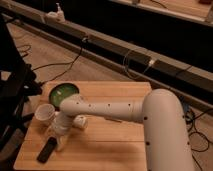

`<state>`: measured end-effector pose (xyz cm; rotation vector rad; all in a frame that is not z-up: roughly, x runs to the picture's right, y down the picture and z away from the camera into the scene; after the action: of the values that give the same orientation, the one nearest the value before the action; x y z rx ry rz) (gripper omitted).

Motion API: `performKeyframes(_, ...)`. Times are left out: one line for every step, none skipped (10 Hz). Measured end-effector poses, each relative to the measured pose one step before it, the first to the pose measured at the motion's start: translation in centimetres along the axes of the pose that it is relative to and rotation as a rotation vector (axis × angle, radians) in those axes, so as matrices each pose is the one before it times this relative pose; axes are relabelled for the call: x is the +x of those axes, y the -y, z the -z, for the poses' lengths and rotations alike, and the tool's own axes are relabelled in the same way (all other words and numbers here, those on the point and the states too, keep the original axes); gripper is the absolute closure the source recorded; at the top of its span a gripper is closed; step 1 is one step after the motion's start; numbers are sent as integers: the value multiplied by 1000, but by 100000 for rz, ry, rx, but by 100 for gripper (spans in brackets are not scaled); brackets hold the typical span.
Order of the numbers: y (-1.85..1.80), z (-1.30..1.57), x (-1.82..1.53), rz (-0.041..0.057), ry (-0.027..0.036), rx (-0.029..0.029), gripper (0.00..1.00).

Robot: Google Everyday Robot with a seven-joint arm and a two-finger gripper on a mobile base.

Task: Place the eraser in the ceramic cup

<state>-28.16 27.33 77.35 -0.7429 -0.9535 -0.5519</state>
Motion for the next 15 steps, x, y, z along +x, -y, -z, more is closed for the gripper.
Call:
performKeyframes(695,-772,-21,866,1421,181,35)
performKeyframes(408,-603,112,387,1234,74,35)
performKeyframes(192,-477,122,183,1006,-92,35)
performKeyframes(-178,-406,267,-38,655,-624,38)
performKeyframes(-389,-48,302,-269,-297,-528,46)
performKeyframes(-736,381,369,-597,-1355,-775,58)
performKeyframes(-618,439,337,-830,-1406,-332,66)
performKeyframes(-553,788,505,-1684,-2220,806,76)
performKeyframes(-842,1252,356,-3047,-2118,1467,88)
performKeyframes(-488,1003,81,-2162,-1514,1606,95)
performKeyframes(-694,1646,335,-3497,-2185,2599,100)
performKeyframes(-508,1931,408,-3964,-1841,2918,100)
performKeyframes(-492,2201,537,-4748,-1514,3116,100)
performKeyframes(-46,2266,505,-4191,-1053,3315,100)
performKeyframes(544,2527,428,-2997,-1052,3716,100)
